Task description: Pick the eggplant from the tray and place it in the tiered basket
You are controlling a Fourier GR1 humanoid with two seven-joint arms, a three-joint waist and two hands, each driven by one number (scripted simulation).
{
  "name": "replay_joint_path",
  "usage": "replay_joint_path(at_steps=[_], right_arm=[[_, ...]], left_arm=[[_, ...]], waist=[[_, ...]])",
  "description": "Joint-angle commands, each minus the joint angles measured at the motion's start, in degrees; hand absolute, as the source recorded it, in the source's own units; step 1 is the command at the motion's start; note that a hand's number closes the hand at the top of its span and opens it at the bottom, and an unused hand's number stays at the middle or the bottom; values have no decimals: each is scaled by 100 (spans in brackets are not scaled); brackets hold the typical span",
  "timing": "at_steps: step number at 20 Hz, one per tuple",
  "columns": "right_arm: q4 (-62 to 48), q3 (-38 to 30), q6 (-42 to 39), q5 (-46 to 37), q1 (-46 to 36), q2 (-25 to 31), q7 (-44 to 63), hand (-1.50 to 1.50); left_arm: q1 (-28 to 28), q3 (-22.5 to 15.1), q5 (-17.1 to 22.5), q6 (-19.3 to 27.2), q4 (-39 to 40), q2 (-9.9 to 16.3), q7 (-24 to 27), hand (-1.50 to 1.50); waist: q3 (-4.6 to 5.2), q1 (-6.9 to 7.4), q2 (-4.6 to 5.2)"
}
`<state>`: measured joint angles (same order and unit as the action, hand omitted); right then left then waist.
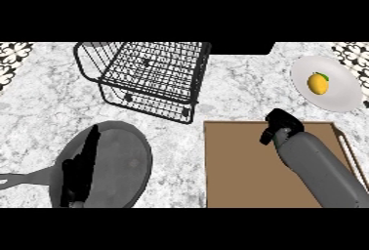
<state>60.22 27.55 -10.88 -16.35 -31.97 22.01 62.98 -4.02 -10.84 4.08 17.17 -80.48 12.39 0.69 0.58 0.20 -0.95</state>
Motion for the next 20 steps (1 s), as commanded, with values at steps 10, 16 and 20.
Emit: replay_joint_path(at_steps=[10, 16, 20], right_arm=[[982, 1529, 754, -1897, -179, -807, -1165, 150], [2485, 1126, 1468, -2169, 197, -1125, -503, 150], [3732, 475, 1649, -2146, 210, -848, -287, 150]], left_arm=[[-468, -46, -5, -151, 56, -80, 197, 0], [-81, 55, -82, -30, -17, -100, -245, 0], [-360, 128, -26, -59, -63, -77, -19, 0]], waist=[[-56, 43, 86], [-57, -101, 60], [-56, -181, 26]])
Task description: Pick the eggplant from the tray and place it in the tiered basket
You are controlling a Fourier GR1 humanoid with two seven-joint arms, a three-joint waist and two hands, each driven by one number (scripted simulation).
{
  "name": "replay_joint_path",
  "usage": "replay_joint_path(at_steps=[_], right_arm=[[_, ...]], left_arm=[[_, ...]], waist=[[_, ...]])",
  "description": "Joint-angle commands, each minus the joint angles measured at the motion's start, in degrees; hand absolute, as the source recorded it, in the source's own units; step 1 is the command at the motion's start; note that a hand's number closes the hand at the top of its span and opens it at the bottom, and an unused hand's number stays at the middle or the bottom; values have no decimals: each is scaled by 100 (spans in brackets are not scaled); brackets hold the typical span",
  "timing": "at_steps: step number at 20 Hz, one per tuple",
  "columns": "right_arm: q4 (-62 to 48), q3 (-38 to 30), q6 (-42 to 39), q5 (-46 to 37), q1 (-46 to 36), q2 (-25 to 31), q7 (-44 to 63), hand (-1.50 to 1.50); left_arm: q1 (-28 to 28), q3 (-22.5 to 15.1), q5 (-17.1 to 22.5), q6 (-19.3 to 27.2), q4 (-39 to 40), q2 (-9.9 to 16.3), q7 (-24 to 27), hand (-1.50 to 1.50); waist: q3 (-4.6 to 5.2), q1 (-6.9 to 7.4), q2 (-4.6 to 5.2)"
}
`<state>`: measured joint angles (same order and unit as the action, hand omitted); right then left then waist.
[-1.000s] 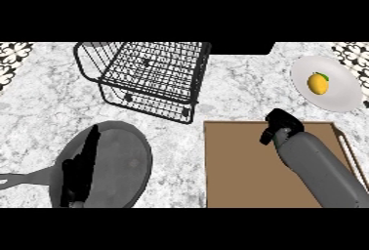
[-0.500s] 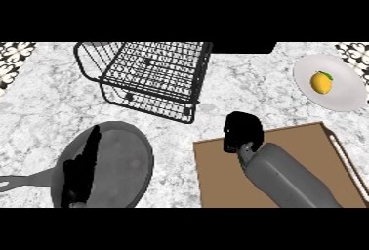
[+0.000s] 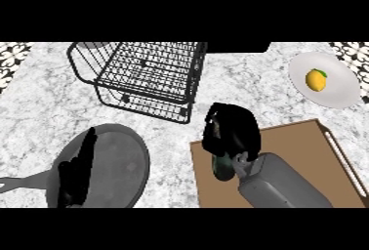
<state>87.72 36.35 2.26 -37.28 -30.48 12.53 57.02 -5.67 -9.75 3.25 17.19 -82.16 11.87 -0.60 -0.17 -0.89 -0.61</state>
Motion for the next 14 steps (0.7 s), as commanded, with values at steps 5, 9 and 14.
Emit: replay_joint_path(at_steps=[5, 9, 14], right_arm=[[2579, -655, -341, -596, -563, 172, 1152, 150], [3021, -1120, -1301, -567, -1256, 351, 1455, 150], [2546, -1515, -1804, -504, -2267, -109, 1795, 150]], left_arm=[[-97, -38, 25, -59, 60, -67, -135, 0], [-77, -83, -54, -54, -151, -54, -325, 0], [196, -69, -151, -38, 130, -168, -278, 0]], waist=[[23, -72, -19], [22, 45, 15], [27, 90, 33]])
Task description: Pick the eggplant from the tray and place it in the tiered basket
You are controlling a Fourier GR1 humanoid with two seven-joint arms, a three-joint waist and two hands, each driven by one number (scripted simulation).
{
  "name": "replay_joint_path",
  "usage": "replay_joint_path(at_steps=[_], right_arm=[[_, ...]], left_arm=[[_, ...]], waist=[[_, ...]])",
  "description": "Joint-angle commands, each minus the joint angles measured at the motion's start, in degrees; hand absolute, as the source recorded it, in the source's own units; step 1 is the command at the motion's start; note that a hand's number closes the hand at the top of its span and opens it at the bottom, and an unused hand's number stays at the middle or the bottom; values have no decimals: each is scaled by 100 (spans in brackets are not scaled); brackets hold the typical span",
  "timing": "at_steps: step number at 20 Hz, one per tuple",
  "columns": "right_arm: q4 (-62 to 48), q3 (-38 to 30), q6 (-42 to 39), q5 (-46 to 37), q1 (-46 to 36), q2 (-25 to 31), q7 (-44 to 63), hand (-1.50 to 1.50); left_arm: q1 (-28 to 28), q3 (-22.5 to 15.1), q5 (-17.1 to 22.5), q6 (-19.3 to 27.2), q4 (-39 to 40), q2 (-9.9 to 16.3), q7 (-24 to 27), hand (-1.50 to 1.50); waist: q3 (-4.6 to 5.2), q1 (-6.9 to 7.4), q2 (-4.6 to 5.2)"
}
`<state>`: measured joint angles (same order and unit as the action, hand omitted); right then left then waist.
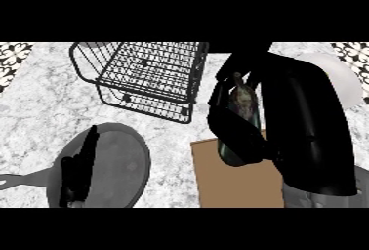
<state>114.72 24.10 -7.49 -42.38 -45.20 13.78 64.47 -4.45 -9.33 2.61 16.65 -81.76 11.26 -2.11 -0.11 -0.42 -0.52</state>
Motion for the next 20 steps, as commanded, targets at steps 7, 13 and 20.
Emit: replay_joint_path(at_steps=[7, 13, 20], right_arm=[[-1389, -814, -694, -115, -1456, -594, 644, 150], [-2911, -1408, -375, -279, -2100, -773, -89, 150], [-4977, -1753, 358, -464, -2774, -1143, -1192, 150]], left_arm=[[46, -35, -66, -66, 30, -91, -101, 0], [-1, -31, -156, -37, 156, -190, 129, 0], [-89, -63, -207, -150, -20, -151, 79, 0]], waist=[[17, 94, 39], [17, 126, 58], [16, 218, 86]])
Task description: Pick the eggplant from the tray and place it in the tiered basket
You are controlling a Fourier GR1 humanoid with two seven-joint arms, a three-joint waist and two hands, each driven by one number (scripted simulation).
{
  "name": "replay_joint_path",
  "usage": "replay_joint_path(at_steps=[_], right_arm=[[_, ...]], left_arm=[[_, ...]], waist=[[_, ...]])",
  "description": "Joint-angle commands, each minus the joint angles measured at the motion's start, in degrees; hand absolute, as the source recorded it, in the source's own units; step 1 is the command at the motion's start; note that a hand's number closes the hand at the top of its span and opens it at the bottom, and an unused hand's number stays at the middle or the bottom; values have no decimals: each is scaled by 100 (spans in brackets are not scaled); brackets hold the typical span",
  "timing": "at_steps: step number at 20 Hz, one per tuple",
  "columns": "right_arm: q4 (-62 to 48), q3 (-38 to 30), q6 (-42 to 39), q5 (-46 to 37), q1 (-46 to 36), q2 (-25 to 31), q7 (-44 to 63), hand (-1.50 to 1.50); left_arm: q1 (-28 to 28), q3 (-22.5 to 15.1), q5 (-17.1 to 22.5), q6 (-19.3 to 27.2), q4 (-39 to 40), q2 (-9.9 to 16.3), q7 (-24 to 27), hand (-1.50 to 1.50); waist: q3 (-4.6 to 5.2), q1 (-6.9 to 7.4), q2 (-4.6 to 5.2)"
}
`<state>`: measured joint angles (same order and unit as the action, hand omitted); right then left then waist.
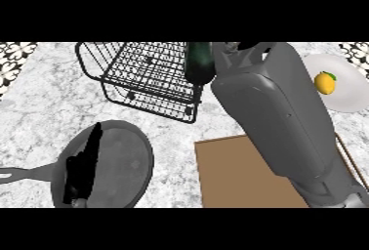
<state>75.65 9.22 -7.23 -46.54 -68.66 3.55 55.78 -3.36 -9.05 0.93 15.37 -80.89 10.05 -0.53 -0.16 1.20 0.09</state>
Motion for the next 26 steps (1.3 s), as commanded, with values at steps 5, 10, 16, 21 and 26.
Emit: replay_joint_path(at_steps=[5, 10, 16, 21, 26], right_arm=[[-2001, -184, 720, -182, -589, -321, -851, 150], [-3089, -28, 1402, -165, -793, -352, -909, 150], [-3844, 313, 2442, 550, -727, -354, -1162, 150], [-3773, -252, 3058, 1724, -450, -355, -1571, -150], [-3876, -391, 3646, 2602, -349, -355, -2448, -150]], left_arm=[[-186, -24, 10, -240, -24, 47, -33, 0], [-78, -46, 9, -219, -50, -84, -191, 0], [140, -61, -175, -113, 403, -261, 8, 0], [126, -49, -156, -194, 182, -166, -140, 0], [-80, 5, -71, -341, 154, -107, 4, 0]], waist=[[21, 40, 23], [22, 117, 48], [25, 176, 68], [19, 273, 89], [18, 283, 79]])
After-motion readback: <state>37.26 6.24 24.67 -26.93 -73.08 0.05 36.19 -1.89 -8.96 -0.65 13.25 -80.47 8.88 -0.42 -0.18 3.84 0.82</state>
